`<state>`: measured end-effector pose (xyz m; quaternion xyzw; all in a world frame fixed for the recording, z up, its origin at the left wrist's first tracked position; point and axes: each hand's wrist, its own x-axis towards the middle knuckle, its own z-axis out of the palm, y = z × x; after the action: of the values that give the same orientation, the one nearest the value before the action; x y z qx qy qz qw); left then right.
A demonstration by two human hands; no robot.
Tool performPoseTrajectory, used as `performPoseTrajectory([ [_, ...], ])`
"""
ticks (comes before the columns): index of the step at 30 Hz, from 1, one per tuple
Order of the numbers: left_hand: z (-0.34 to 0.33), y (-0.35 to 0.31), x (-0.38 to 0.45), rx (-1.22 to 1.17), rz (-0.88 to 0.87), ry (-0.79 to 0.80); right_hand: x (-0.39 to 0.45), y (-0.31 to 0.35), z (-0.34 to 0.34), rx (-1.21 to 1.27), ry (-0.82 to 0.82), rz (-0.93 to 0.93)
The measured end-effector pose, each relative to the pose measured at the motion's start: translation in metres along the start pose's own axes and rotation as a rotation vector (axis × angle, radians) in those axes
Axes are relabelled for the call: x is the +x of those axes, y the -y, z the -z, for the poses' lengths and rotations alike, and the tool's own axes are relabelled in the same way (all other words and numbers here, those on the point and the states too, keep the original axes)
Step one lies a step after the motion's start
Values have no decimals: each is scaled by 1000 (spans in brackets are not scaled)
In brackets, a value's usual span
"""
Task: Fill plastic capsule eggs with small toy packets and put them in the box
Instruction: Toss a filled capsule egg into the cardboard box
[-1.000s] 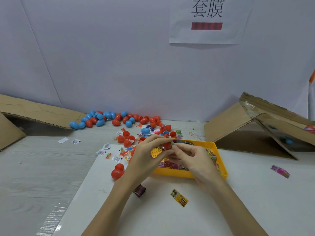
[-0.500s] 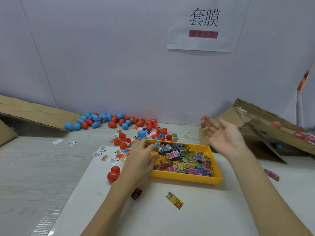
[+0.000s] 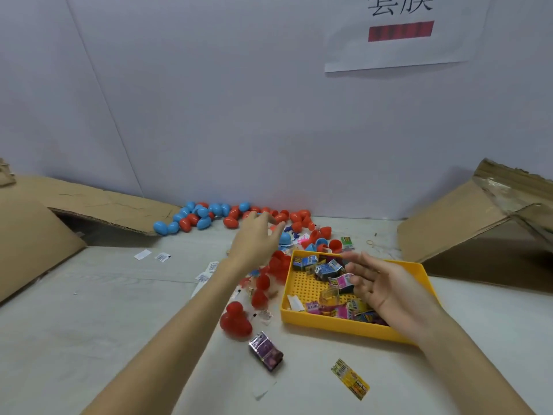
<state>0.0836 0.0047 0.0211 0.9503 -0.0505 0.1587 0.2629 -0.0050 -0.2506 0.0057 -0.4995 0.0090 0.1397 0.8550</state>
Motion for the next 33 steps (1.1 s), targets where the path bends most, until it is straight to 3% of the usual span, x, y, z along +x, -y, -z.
performPoseTrajectory([
  [4,12,55,47,397,207,95,2,-2,3,-38,-2,17],
  [6,11,75,53,439,245,183,3,-2,4,-49,5,25],
  [14,5,83,41,226,159,-7,1,-2,2,-99,12,24],
  [19,20,46,14,28,62,-171,-3,0,-1,-95,-7,32],
  [25,10,-37,-62,-439,-65,-142,-10,2,-7,-118,-26,54],
  [29,-10,-71,-107,-536,-181,-202,-16,2,-10,-180,-41,128],
  [33,-20,-78,-121,-615,-265,-97,-26,-4,-17,-441,-11,295],
])
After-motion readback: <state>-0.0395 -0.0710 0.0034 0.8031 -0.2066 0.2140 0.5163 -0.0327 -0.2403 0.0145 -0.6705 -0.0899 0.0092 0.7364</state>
